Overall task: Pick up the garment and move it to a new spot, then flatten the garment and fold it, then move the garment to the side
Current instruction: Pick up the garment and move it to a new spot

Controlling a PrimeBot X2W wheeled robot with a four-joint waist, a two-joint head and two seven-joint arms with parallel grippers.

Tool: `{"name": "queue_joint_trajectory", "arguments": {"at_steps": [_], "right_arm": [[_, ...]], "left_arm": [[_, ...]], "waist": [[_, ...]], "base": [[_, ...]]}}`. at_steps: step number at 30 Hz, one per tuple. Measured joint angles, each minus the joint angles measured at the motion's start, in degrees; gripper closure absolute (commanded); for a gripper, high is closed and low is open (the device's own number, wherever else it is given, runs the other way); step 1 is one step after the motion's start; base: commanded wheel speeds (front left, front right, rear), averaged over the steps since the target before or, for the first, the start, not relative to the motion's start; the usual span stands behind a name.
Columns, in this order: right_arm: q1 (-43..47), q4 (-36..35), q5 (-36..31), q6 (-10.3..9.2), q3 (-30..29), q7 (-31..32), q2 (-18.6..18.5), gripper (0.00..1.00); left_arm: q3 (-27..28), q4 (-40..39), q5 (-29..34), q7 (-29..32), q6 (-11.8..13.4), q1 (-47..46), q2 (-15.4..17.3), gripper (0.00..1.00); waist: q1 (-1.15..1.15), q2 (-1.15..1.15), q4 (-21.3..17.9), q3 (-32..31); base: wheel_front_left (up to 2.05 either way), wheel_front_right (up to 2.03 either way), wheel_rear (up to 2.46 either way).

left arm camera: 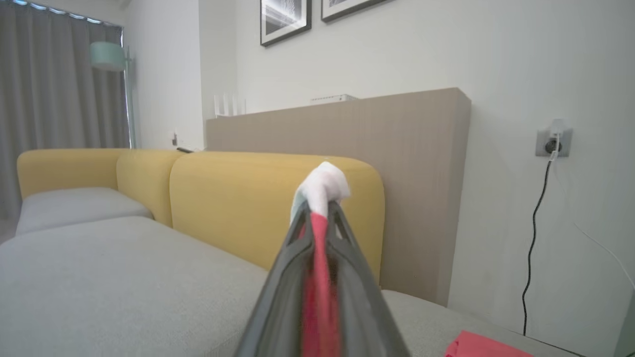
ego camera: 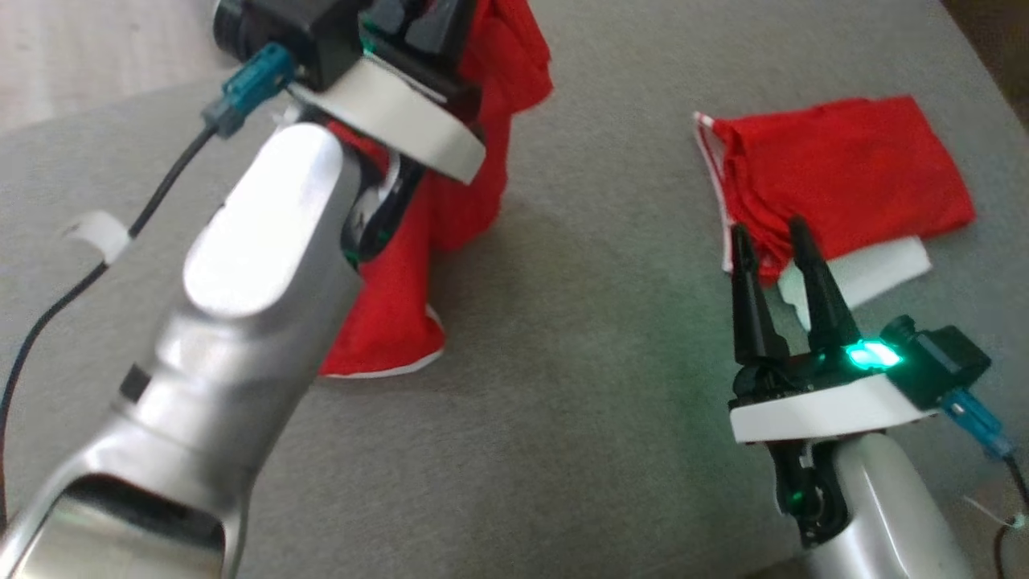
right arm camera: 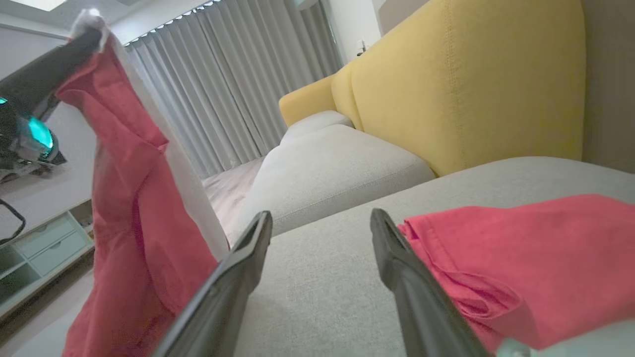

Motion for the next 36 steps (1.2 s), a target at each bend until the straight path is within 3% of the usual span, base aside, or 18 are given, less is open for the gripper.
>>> {"name": "queue_joint_trajectory", "arguments": {"at_steps": [1, 8, 17, 24, 30, 36], "right_arm": [[-0.03, -0.09, 0.36, 0.00, 0.44, 0.00, 0.00, 0.00], [-0.40, -0.41, 0.79, 0.00, 1.37, 0.00, 0.00, 0.00], [-0.40, -0.15, -0.90, 0.00, -0.08, 0.00, 0.00, 0.00], [0.79, 0.51, -3.55, 0.00, -2.92, 0.00, -0.01, 0.00], [3.09, 1.42, -5.63, 0.00, -5.77, 0.00, 0.00, 0.00], [4.47, 1.60, -6.45, 0.00, -7.42, 0.00, 0.00, 0.00]], "left_arm": [[0.02, 1.89, 0.15, -0.49, 0.00, -0.96, -0.33, 0.00], [-1.71, 11.11, 0.15, -3.98, -0.53, -5.82, -1.26, 0.00], [-3.38, 14.02, -2.33, -8.02, -0.59, -5.46, -0.57, 0.00], [-3.23, 9.66, -0.74, -9.26, -0.46, -0.02, 2.77, 0.00], [-0.59, -0.63, 2.46, -9.42, 3.41, 13.82, 6.99, 0.00], [3.35, -8.64, 3.39, -9.42, 7.55, 30.62, 7.30, 0.00]], "waist": [[0.00, 0.00, -0.74, 0.54], [0.00, 0.00, -4.29, 3.64], [-0.01, 0.00, -1.13, 2.03], [-0.01, 0.00, 3.96, -0.76], [-0.02, 0.00, 9.79, -3.92], [-0.02, 0.00, 14.26, -5.63]], "base": [[0.00, 0.00, 0.00], [0.00, 0.00, 0.00], [0.00, 0.00, 0.00], [0.00, 0.00, 0.00], [0.00, 0.00, 0.00], [0.00, 0.00, 0.00]]}}
